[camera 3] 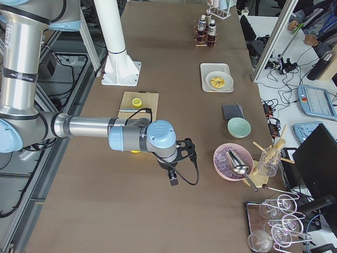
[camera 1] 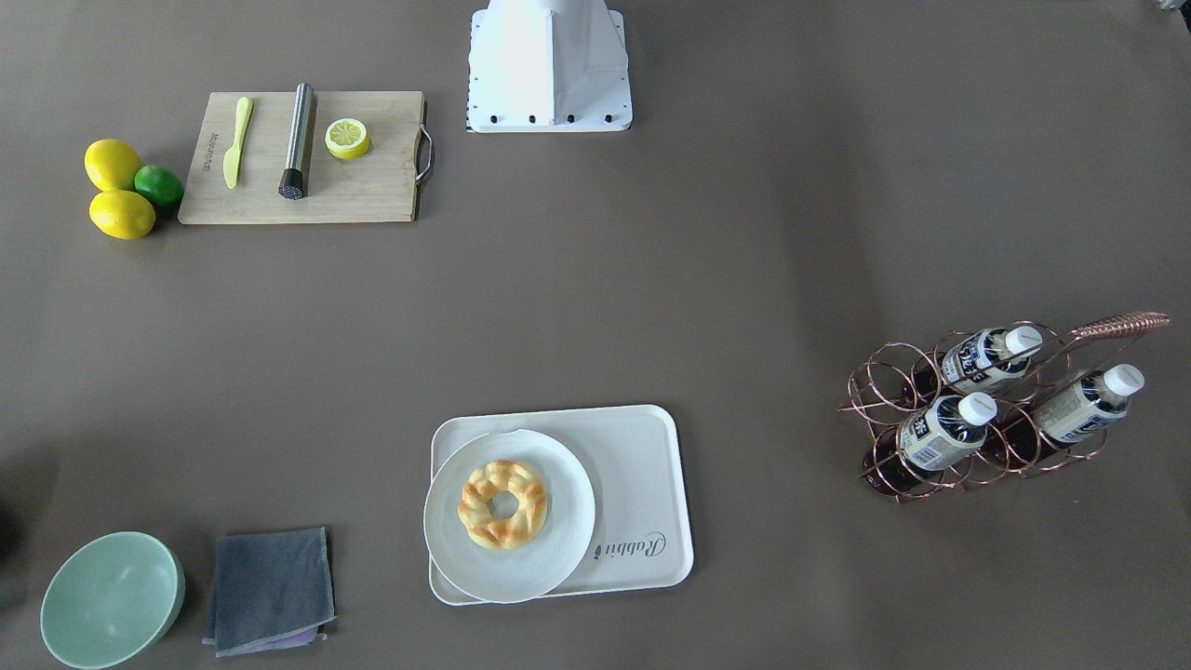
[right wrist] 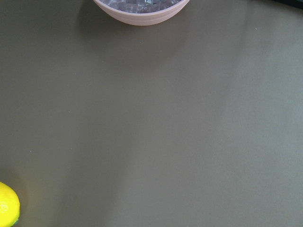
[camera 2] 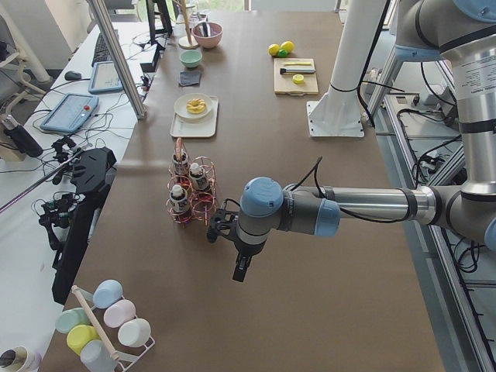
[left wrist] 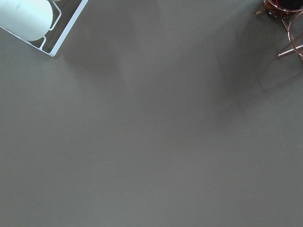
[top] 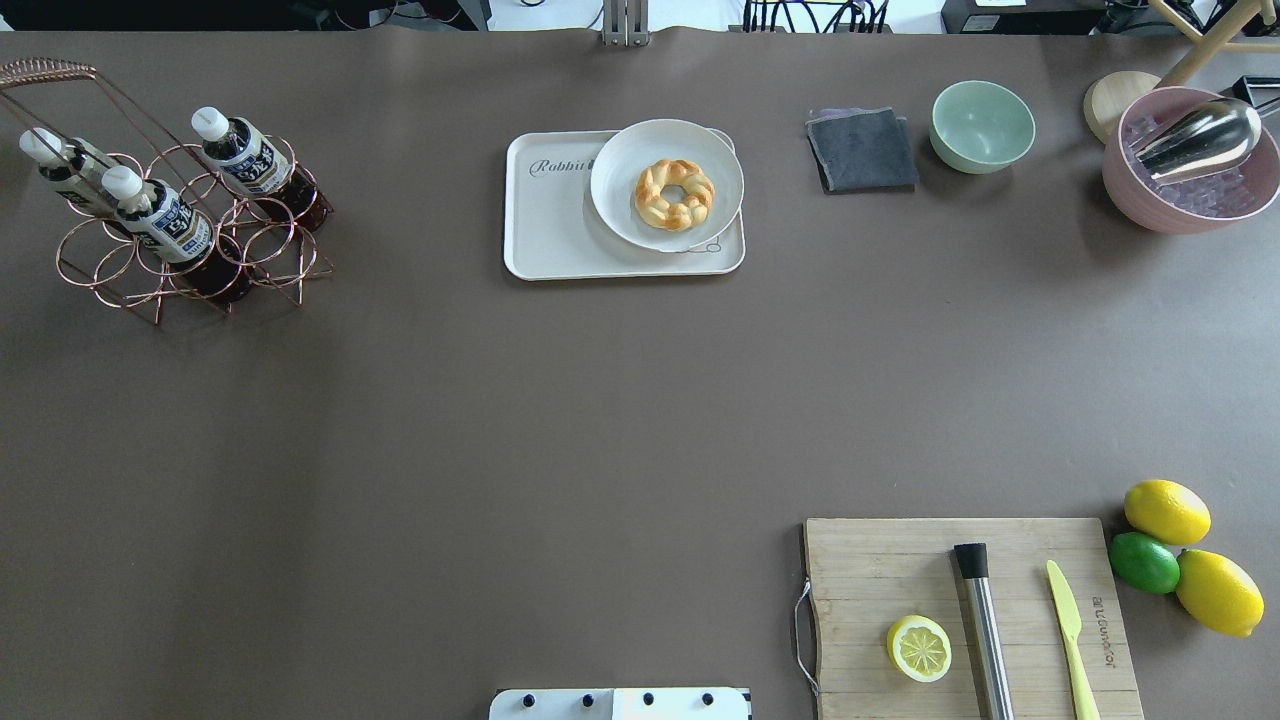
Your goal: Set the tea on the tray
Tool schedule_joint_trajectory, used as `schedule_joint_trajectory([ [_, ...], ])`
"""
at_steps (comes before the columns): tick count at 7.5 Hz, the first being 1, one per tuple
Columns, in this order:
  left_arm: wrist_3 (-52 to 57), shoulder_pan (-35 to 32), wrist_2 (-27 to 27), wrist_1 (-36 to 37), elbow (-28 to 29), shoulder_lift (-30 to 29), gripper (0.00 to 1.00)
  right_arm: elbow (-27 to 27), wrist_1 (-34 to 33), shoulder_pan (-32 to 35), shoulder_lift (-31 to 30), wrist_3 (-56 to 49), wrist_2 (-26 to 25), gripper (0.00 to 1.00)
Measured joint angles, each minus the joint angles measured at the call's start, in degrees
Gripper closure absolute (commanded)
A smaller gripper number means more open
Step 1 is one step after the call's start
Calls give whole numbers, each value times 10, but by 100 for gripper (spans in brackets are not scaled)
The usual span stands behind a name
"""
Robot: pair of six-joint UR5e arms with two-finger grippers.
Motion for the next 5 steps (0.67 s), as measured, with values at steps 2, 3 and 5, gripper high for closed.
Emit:
schedule_joint_trajectory([
  [2,1,0,0,1,3,0,3,0,0,0,0,-1,3,0],
  [3,2,1,0,1,6,0,3,-1,0,0,-1,-2,3,0],
  [5,-1,1,0,2,8,-2,3,-5,0,0,-1,-3,4,0],
])
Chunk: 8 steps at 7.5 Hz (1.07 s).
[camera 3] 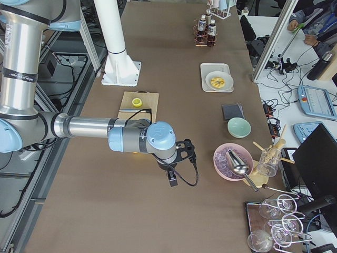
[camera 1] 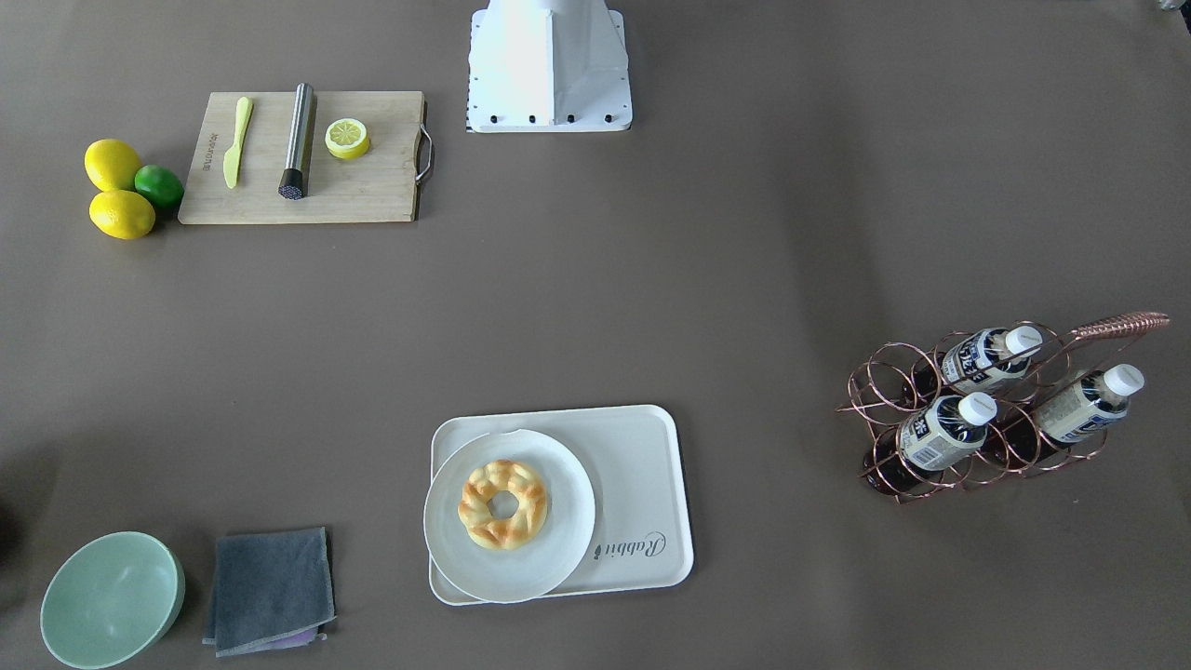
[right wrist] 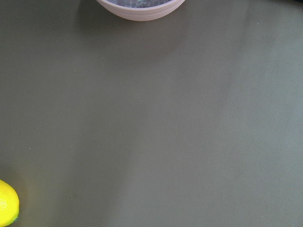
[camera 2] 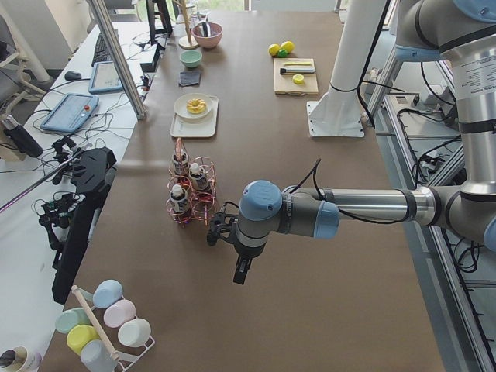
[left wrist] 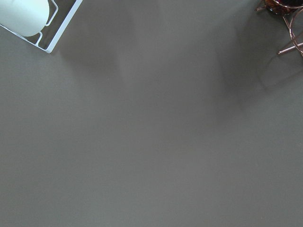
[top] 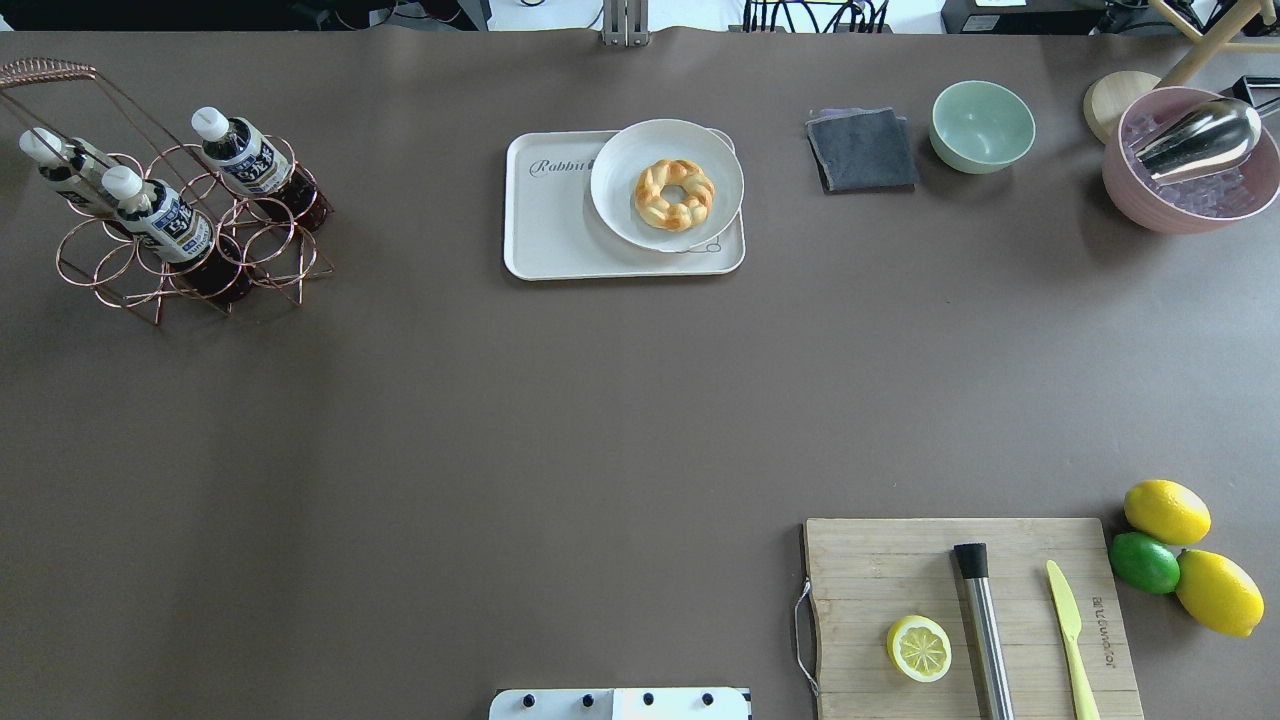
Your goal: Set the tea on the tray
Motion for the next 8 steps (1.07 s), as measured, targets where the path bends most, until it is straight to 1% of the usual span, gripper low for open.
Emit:
schedule_joint_trajectory([
  [1,-3,0,-3,0,-1,0,3,-4,0,0,0,-1,0,0],
  [2,-13,0,-21,-2,-9,-2,3,-8,0,0,0,-1,0,0],
  [3,-60,0,-51,-13,-24,-5,3,-12,0,0,-1,-2,1,0],
  [4,-123,6,-66,-53,-33,-12,3,-16,0,0,-1,-3,1,0],
  [5,-188,33,-68,-104,-37,-20,3,-18,0,0,-2,-3,2,0],
  [6,-258,69,-54,-145,-40,-41,2,-19,0,0,-4,-3,3,0],
  [7,-321,103,-34,-165,-44,-67,2,-20,0,0,-7,-3,4,0],
  [8,-363,131,-10,-172,-48,-91,2,-20,1,-1,-9,-3,4,0],
])
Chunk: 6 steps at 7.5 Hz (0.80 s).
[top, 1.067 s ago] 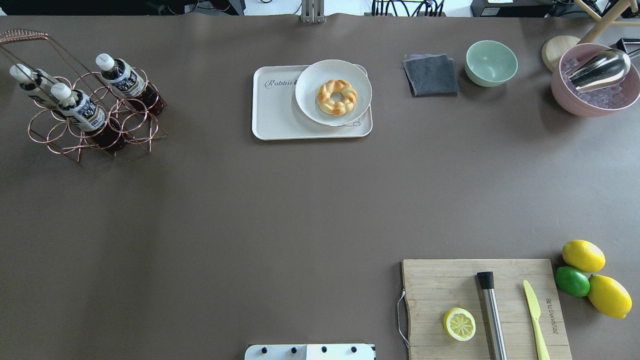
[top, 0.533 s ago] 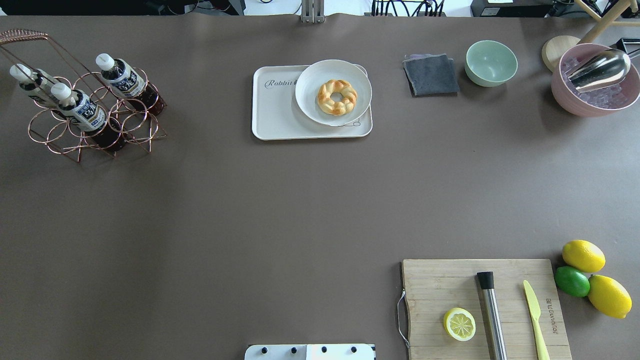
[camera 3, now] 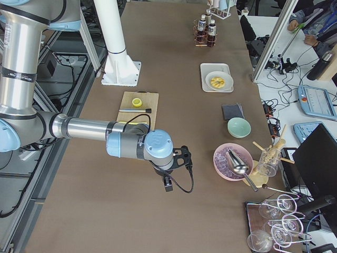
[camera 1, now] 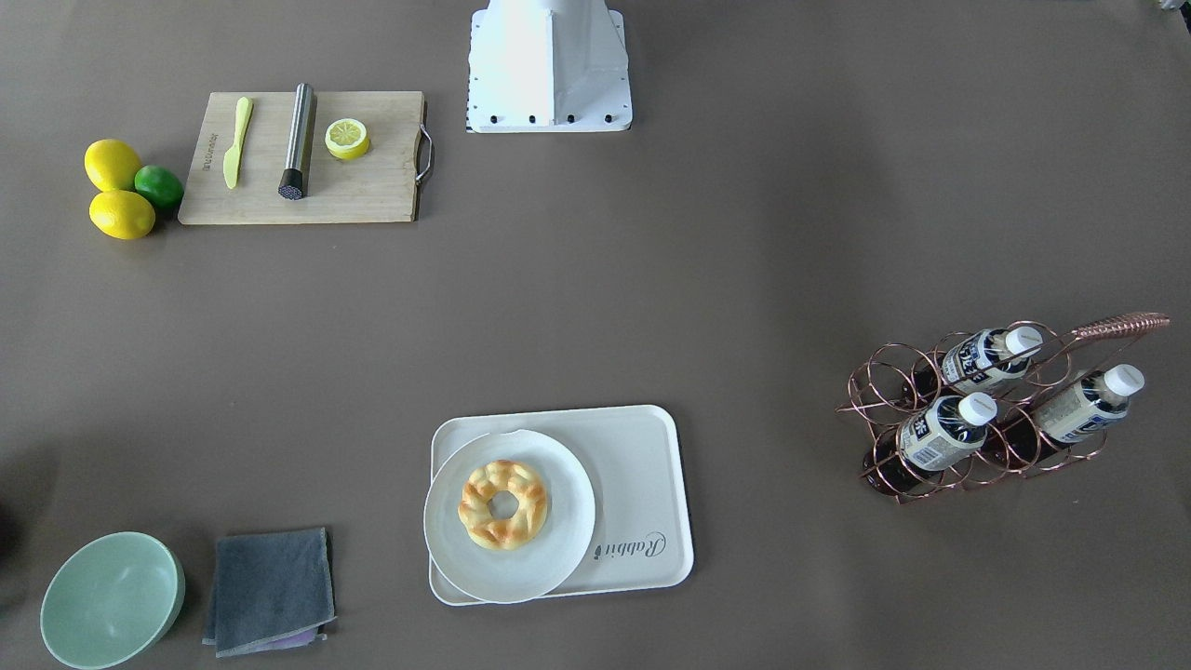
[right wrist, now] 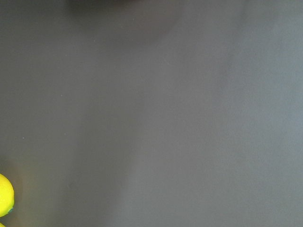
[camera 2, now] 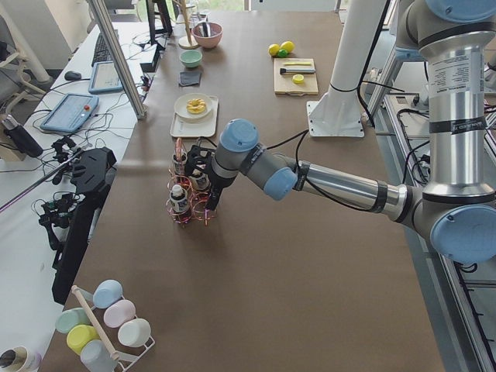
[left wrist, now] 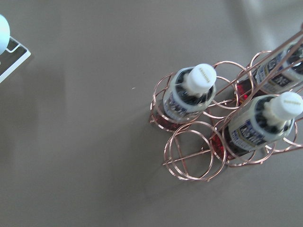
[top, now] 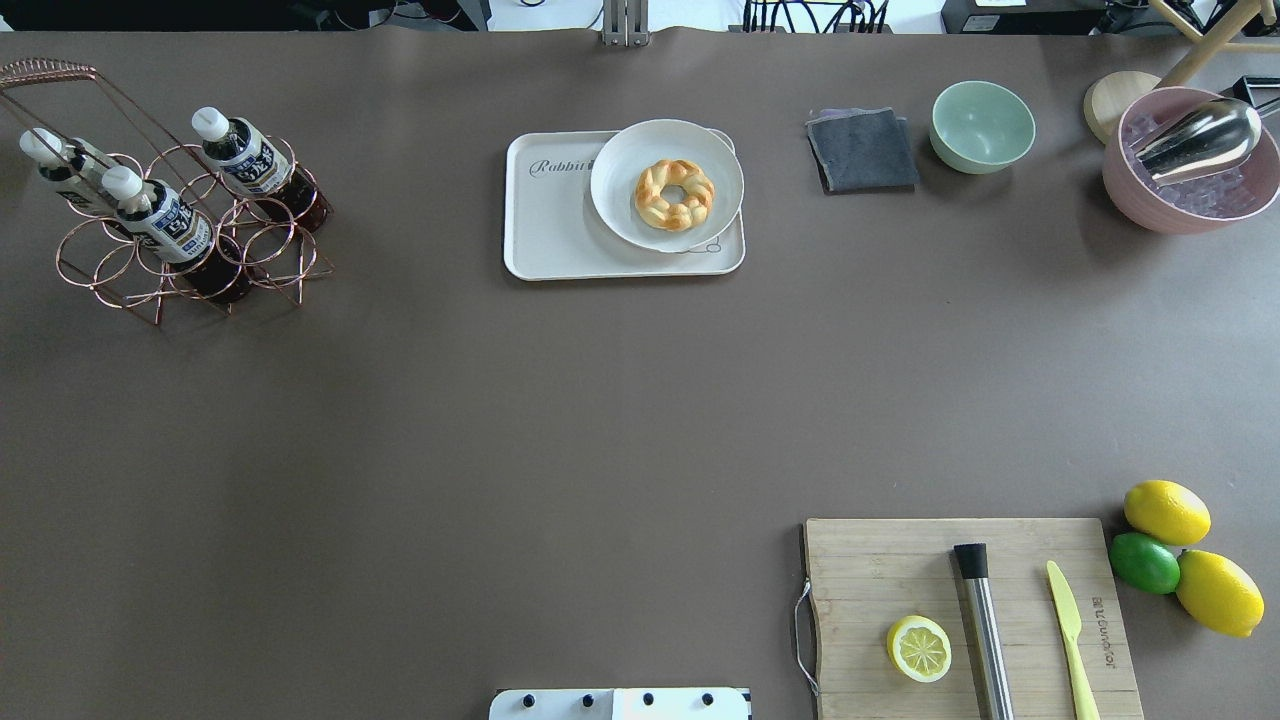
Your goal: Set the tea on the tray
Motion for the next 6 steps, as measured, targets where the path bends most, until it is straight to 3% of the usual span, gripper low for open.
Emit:
schedule_joint_trajectory([
  [6,-196,177,170,-2,-20,-90,3,1,0,0,-6,-1,0,0],
])
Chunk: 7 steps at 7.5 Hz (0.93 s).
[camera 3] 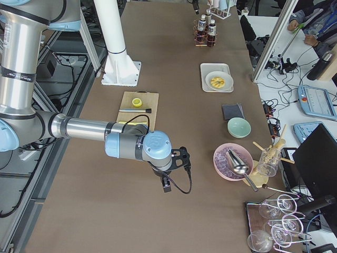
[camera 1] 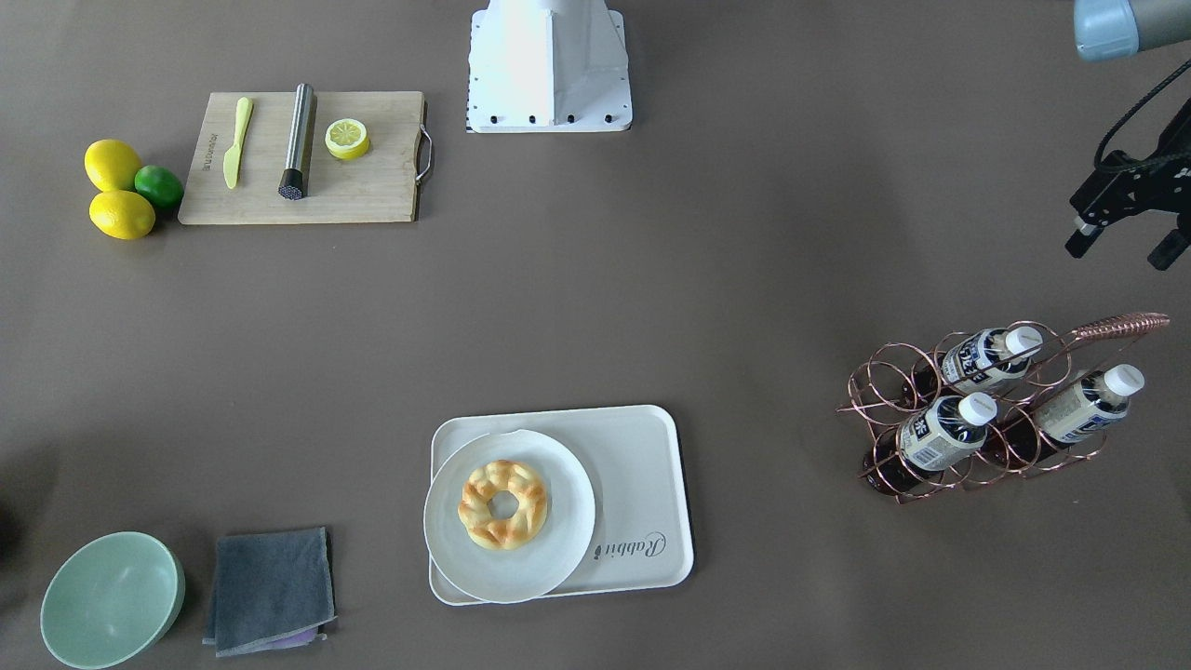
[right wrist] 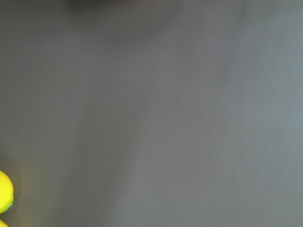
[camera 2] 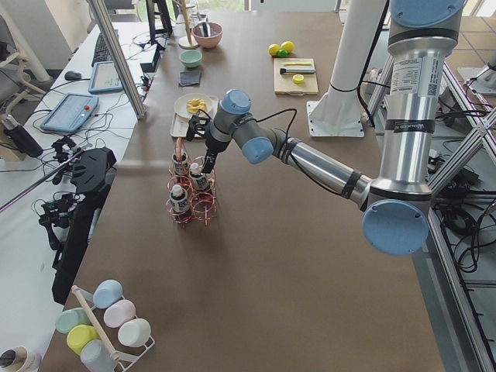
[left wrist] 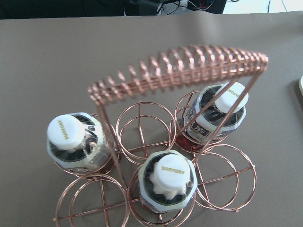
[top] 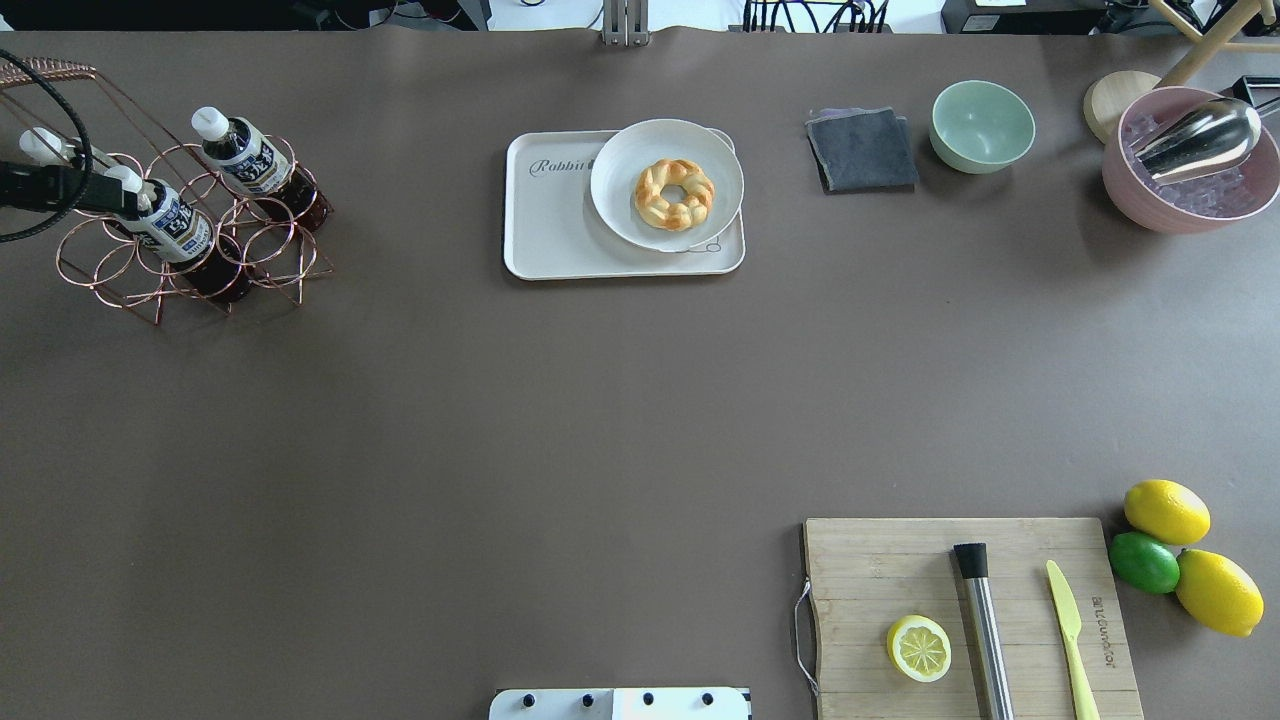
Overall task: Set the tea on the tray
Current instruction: 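Lower the left gripper onto a tea bottle in the copper rack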
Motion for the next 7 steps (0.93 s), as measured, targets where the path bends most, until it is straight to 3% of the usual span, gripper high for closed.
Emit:
schedule_joint_trajectory([
  [3,-5,17,28,0,41,-36,7,1,0,0,-2,-1,-1,0],
  [6,-4,18,29,-1,64,-47,26,4,1,1,-7,-1,-1,0],
  [7,-4,18,29,-1,70,-47,28,5,1,1,-7,-1,-1,0],
])
